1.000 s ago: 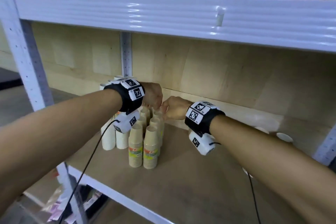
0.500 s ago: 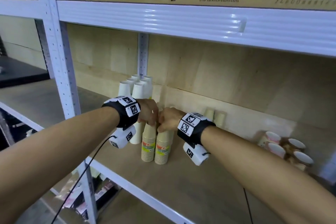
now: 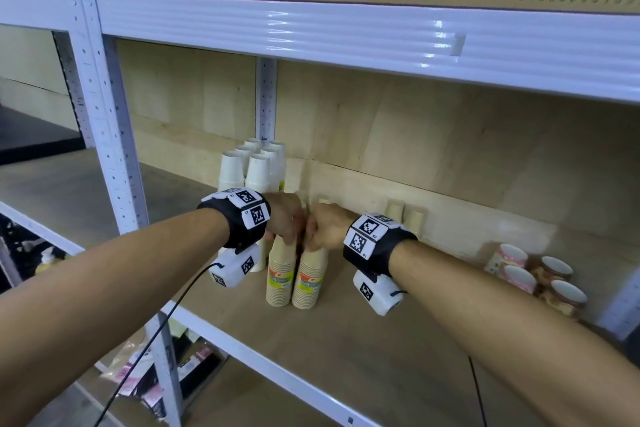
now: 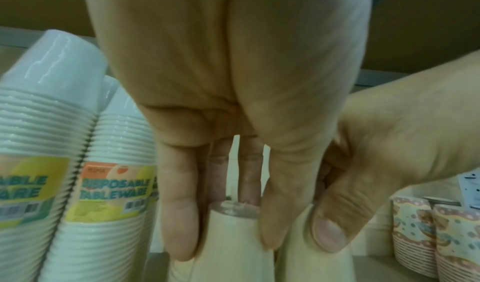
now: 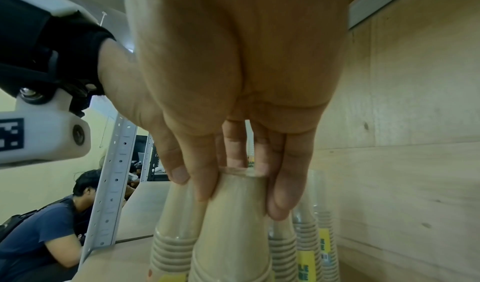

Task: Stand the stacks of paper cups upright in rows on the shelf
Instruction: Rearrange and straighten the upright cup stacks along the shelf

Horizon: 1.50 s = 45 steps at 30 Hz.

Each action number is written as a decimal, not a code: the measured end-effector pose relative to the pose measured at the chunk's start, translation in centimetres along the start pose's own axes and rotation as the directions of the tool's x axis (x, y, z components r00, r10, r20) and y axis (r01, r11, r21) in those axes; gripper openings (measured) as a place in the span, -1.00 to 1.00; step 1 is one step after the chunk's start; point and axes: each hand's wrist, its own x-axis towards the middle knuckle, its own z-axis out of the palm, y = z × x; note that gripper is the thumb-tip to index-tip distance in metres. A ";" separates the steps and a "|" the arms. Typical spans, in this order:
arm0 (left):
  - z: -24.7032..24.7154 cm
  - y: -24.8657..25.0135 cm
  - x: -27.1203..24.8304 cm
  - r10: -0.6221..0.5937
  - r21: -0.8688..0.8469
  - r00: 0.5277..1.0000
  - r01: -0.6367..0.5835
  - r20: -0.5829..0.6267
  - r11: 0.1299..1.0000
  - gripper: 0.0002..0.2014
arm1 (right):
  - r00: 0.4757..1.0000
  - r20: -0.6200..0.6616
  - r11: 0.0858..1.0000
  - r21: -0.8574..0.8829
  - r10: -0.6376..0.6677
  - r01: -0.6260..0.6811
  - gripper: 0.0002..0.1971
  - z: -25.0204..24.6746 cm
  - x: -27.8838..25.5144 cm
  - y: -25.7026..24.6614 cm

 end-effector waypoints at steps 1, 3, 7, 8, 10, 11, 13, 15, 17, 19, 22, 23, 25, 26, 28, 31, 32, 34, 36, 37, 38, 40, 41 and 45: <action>-0.1 0.2 0.1 0.003 -0.003 1.000 -0.003 0.015 1.000 -0.72 | 1.000 -0.001 1.000 -0.002 0.003 -0.003 -0.73 -0.1 -0.1 0.3; -0.2 0.9 0.4 0.018 -0.006 0.999 -0.018 0.038 1.000 -0.71 | 1.000 -0.002 1.000 -0.016 0.011 -0.011 -0.73 -0.4 -0.4 0.8; -0.6 2.8 1.4 0.057 0.018 0.995 -0.059 0.078 0.998 -0.67 | 0.998 0.014 0.998 -0.021 0.062 -0.061 -0.69 -1.1 -1.1 2.7; -0.6 3.4 1.8 0.074 0.034 0.994 -0.077 0.077 0.996 -0.69 | 0.997 0.013 0.997 -0.018 0.081 -0.081 -0.68 -1.3 -1.3 3.3; -0.8 4.6 2.7 0.110 0.033 0.991 -0.113 0.079 0.993 -0.70 | 0.993 -0.002 0.992 -0.022 0.121 -0.121 -0.64 -1.8 -1.8 4.6; -0.9 5.3 3.1 0.128 0.015 0.988 -0.130 0.083 0.991 -0.71 | 0.990 -0.015 0.990 -0.029 0.137 -0.137 -0.62 -2.0 -2.1 5.3; -1.2 6.8 3.9 0.159 0.007 0.985 -0.160 0.060 0.987 -0.75 | 0.985 -0.030 0.984 -0.045 0.169 -0.170 -0.60 -2.5 -2.5 6.7; -1.4 8.1 4.9 0.188 0.010 0.982 -0.188 0.016 0.982 -0.77 | 0.977 -0.043 0.976 -0.049 0.209 -0.211 -0.62 -2.8 -2.9 8.4; -1.5 9.4 6.0 0.204 0.004 0.979 -0.204 -0.017 0.979 -0.76 | 0.968 -0.066 0.968 -0.047 0.241 -0.245 -0.66 -3.2 -3.4 9.9; -1.4 10.3 7.1 0.218 -0.005 0.975 -0.219 -0.046 0.976 -0.76 | 0.960 -0.080 0.962 -0.042 0.268 -0.271 -0.68 -3.6 -4.0 11.4; -1.4 11.7 8.8 0.256 0.006 0.960 -0.257 -0.110 0.966 -0.78 | 0.942 -0.096 0.943 -0.051 0.322 -0.328 -0.69 -4.2 -4.6 13.6; -1.3 12.0 9.4 0.269 0.013 0.955 -0.270 -0.128 0.963 -0.79 | 0.932 -0.109 0.935 -0.046 0.344 -0.351 -0.68 -4.4 -4.7 14.4; -1.1 12.7 10.5 0.286 0.014 0.946 -0.287 -0.151 0.958 -0.79 | 0.916 -0.124 0.919 -0.064 0.380 -0.390 -0.65 -4.6 -4.9 15.7; -1.0 13.0 11.0 0.289 0.012 0.944 -0.291 -0.160 0.957 -0.79 | 0.912 -0.125 0.913 -0.073 0.392 -0.402 -0.64 -4.6 -5.1 16.3; -0.8 13.5 12.0 0.291 0.005 0.940 -0.295 -0.176 0.956 -0.77 | 0.902 -0.137 0.905 -0.060 0.410 -0.421 -0.64 -4.5 -5.2 17.6; -0.6 14.0 13.3 0.295 -0.012 0.937 -0.302 -0.186 0.953 -0.76 | 0.868 -0.185 0.882 -0.013 0.461 -0.471 -0.69 -4.3 -4.9 19.5; -0.6 14.2 13.7 0.296 -0.017 0.936 -0.305 -0.191 0.952 -0.77 | 0.854 -0.198 0.871 -0.005 0.481 -0.491 -0.71 -4.3 -4.8 20.0; -0.6 14.4 14.4 0.295 -0.023 0.935 -0.305 -0.196 0.952 -0.77 | 0.837 -0.208 0.857 0.014 0.507 -0.515 -0.72 -4.3 -4.4 21.0; -0.6 14.5 15.0 0.296 -0.023 0.936 -0.306 -0.192 0.952 -0.77 | 0.834 -0.211 0.856 0.031 0.510 -0.516 -0.70 -4.5 -4.0 21.8; -0.6 14.6 15.2 0.297 -0.024 0.936 -0.306 -0.190 0.952 -0.77 | 0.830 -0.215 0.853 0.036 0.515 -0.520 -0.70 -4.6 -3.8 22.1; -0.6 14.5 15.6 0.296 -0.031 0.937 -0.307 -0.186 0.951 -0.76 | 0.825 -0.221 0.850 0.038 0.520 -0.525 -0.70 -4.7 -3.6 22.4; -0.6 14.5 16.1 0.291 -0.042 0.940 -0.303 -0.176 0.952 -0.74 | 0.819 -0.239 0.847 0.038 0.522 -0.530 -0.69 -4.7 -3.0 22.8; -0.6 14.5 16.3 0.291 -0.045 0.941 -0.302 -0.172 0.952 -0.73 | 0.820 -0.250 0.851 0.034 0.515 -0.524 -0.68 -4.6 -2.8 23.0; -0.4 14.4 17.3 0.310 -0.049 0.938 -0.320 -0.156 0.946 -0.72 | 0.827 -0.264 0.863 0.050 0.497 -0.503 -0.68 -4.7 -1.7 23.8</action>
